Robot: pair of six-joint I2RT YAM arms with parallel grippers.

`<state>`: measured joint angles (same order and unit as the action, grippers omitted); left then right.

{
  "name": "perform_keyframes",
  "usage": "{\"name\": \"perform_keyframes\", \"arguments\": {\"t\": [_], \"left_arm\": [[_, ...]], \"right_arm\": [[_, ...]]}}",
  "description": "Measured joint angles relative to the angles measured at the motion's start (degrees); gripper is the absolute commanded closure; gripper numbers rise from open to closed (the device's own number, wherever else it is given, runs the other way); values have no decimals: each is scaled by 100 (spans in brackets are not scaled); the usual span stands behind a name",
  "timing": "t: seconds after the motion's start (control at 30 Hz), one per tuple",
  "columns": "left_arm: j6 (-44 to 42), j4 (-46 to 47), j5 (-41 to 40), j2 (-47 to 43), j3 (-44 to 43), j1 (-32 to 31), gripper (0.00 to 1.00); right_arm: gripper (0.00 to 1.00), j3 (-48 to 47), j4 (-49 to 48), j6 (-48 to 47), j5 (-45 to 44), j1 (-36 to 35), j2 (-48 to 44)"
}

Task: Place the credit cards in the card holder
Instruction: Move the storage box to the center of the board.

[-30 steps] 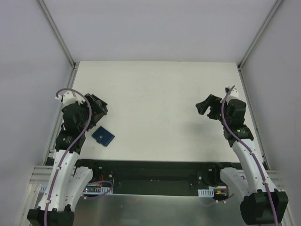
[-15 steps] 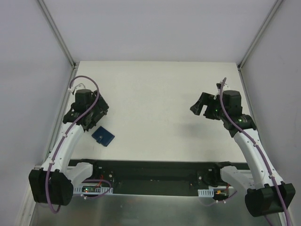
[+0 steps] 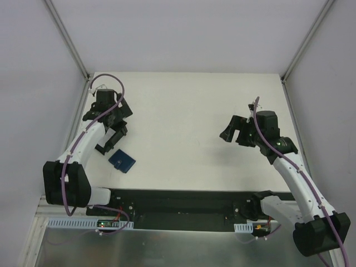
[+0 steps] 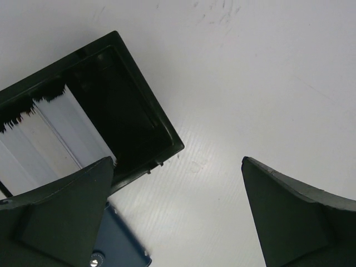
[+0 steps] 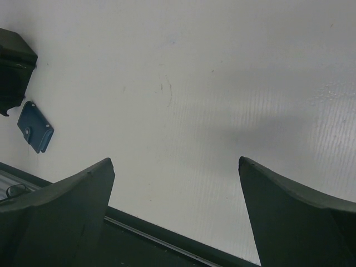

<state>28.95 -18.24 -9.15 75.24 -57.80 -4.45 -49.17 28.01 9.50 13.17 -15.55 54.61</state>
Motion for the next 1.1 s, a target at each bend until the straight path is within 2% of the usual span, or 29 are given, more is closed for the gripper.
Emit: {"name": "perform_keyframes", "arguments": {"t": [0.4,0.83,1.1], "left_arm": [[-168,151,144,1178,-455,0,1],[-170,304,638,1834,-588,-22,1],[-94,260,748,1930,-699,-540,1]], "right_arm": [[4,116,-81,101,-11,-9,-101],[4,457,-90,101,-39,-9,-227],[4,675,-160,144,-87,-9,-229]]}}
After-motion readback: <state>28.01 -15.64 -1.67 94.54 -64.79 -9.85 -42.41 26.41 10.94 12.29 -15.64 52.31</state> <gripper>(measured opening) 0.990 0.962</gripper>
